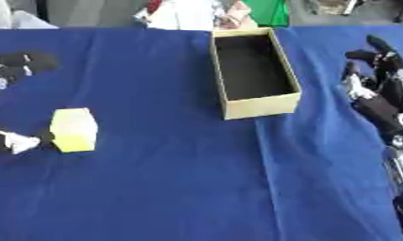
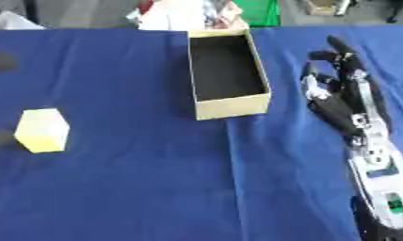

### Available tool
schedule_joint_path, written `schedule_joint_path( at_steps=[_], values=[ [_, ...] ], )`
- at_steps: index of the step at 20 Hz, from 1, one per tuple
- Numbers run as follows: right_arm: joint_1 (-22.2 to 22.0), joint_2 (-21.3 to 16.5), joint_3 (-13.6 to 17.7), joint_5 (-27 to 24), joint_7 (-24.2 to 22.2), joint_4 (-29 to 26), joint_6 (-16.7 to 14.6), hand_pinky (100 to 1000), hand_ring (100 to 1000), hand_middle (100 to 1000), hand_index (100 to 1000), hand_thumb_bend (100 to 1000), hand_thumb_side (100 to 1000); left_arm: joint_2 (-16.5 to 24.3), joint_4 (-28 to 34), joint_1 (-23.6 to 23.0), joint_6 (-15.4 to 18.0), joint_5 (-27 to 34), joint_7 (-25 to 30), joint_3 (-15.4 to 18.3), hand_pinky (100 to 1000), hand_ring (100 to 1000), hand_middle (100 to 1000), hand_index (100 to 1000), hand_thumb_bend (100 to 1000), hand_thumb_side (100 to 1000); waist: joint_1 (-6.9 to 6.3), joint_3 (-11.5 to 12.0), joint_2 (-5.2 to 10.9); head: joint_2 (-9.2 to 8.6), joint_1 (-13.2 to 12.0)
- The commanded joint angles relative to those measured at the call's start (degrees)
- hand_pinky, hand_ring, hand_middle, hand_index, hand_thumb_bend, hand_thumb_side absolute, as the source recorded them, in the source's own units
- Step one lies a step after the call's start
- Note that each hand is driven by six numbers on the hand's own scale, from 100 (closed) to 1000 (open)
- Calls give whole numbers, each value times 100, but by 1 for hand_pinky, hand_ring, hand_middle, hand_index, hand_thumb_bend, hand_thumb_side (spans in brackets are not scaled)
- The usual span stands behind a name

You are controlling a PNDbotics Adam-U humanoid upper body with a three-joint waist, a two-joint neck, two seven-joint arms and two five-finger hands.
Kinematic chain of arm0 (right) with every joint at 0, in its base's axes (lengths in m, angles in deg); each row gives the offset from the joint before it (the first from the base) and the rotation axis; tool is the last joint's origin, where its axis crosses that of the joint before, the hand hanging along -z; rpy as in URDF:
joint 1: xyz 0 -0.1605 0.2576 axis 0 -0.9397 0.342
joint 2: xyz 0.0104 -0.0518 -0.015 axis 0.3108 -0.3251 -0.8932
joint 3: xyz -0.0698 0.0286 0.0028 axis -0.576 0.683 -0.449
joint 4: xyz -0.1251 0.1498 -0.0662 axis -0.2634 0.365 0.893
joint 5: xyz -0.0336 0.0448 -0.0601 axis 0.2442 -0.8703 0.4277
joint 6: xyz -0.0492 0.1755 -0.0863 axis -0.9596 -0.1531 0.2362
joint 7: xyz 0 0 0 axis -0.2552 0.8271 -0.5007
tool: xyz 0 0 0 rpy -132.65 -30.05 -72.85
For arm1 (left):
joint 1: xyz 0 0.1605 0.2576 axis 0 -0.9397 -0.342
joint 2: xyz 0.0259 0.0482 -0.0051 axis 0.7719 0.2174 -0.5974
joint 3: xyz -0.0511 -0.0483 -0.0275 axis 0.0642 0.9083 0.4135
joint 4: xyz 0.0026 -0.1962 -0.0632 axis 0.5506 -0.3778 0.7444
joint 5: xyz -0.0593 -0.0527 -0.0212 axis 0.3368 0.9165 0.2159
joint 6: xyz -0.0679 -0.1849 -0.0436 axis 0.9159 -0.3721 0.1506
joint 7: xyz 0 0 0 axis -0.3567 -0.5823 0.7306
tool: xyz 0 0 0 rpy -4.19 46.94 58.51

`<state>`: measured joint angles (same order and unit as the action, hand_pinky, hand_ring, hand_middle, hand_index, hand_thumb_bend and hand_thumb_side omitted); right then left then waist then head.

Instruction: Pick up objects on the table and place them in the box.

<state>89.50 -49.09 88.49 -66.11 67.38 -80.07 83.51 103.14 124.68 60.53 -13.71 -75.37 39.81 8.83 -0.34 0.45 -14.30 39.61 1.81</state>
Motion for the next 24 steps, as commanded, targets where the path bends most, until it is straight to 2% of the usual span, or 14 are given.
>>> schedule_joint_path(
  at_steps=[1, 7, 16, 24],
  values=[
    [31, -117, 5, 38, -16, -68, 5, 772, 1000, 743, 967, 100, 258, 273, -83, 128, 35, 65, 176, -32, 877, 1000, 936, 983, 494, 173, -22, -7, 95, -67, -5],
    [17, -129, -2, 41, -27, -63, 16, 772, 1000, 743, 968, 100, 255, 348, -550, 305, 0, 244, 437, -191, 867, 1000, 930, 982, 467, 207, -31, -19, 100, -49, -1],
    [5, -132, -12, 49, -48, -56, 27, 772, 1000, 743, 968, 100, 254, 261, -1296, 670, -121, 153, 560, -462, 856, 1000, 925, 981, 445, 235, -25, -26, 113, -29, -5],
    [4, -133, -12, 48, -49, -57, 28, 772, 1000, 743, 968, 100, 254, 242, -1432, 730, -98, 160, 575, -508, 856, 1000, 925, 981, 445, 235, -24, -24, 115, -27, -3]
  ],
)
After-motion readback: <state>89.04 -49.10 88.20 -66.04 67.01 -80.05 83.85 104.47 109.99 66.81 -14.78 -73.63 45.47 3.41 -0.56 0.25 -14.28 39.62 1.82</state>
